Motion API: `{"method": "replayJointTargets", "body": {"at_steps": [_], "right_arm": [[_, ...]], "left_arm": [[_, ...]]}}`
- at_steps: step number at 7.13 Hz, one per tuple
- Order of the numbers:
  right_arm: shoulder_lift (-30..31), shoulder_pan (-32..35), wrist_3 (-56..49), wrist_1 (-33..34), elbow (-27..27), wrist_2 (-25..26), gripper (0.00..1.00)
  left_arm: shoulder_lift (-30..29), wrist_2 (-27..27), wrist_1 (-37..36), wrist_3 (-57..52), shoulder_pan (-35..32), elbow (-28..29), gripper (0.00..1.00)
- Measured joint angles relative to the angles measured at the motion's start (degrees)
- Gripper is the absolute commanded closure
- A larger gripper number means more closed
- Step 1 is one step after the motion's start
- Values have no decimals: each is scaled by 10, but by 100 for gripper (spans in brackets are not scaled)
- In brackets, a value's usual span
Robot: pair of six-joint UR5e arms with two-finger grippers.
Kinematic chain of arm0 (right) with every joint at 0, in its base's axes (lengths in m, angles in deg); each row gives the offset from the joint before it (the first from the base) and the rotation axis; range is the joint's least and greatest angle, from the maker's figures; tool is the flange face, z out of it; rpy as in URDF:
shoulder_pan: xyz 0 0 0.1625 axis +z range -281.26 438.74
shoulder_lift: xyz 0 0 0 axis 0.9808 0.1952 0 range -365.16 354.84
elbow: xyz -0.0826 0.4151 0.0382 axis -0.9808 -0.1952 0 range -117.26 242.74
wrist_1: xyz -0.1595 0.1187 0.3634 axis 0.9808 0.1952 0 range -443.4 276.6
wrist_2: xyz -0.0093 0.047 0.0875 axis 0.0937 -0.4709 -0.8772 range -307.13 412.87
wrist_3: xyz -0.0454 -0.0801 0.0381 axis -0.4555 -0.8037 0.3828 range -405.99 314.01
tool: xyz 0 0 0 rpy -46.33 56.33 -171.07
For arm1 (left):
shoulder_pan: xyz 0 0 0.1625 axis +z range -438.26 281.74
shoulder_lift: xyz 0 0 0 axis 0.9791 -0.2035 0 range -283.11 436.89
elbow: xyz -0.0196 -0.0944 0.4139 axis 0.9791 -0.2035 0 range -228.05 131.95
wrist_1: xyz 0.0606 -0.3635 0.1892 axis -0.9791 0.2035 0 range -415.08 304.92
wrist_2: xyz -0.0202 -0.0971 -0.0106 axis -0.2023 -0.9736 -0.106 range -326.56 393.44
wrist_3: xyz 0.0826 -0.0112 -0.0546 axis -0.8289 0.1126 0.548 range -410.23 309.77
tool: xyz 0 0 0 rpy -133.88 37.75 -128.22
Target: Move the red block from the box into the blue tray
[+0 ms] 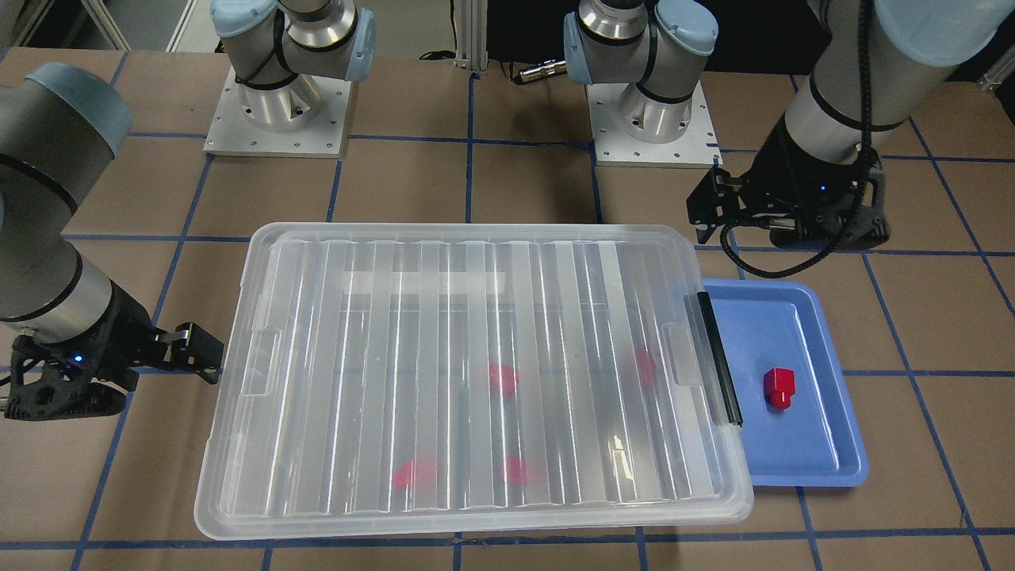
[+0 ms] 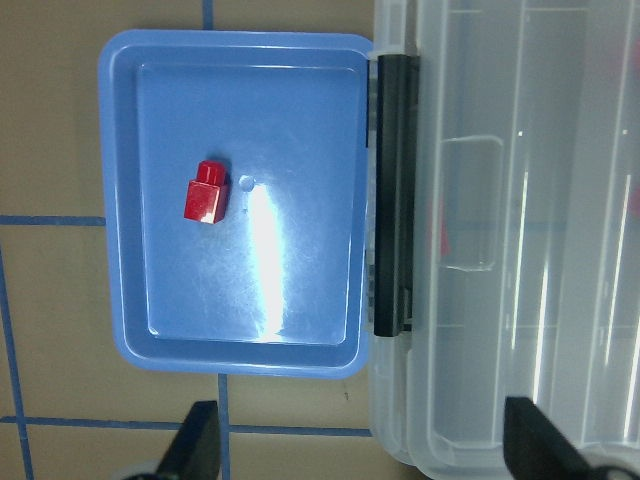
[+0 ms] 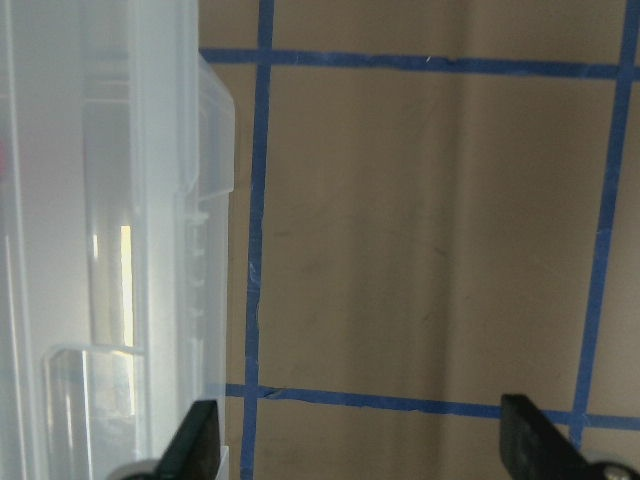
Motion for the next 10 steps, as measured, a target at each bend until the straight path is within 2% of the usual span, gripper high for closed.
{"method": "replayJointTargets", "body": {"at_steps": [3, 4, 7, 10], "right_arm": [[63, 10, 17, -77, -51, 14, 0], [92, 29, 56, -103, -57, 16, 0], [134, 125, 176, -128, -52, 59, 0], [155, 151, 200, -129, -31, 67, 0]], "left_arm": [[11, 2, 1, -5, -19, -6, 0], [12, 3, 2, -7, -20, -7, 0], [11, 4, 3, -9, -20, -8, 0], [13, 5, 2, -10, -20, -14, 0]]}}
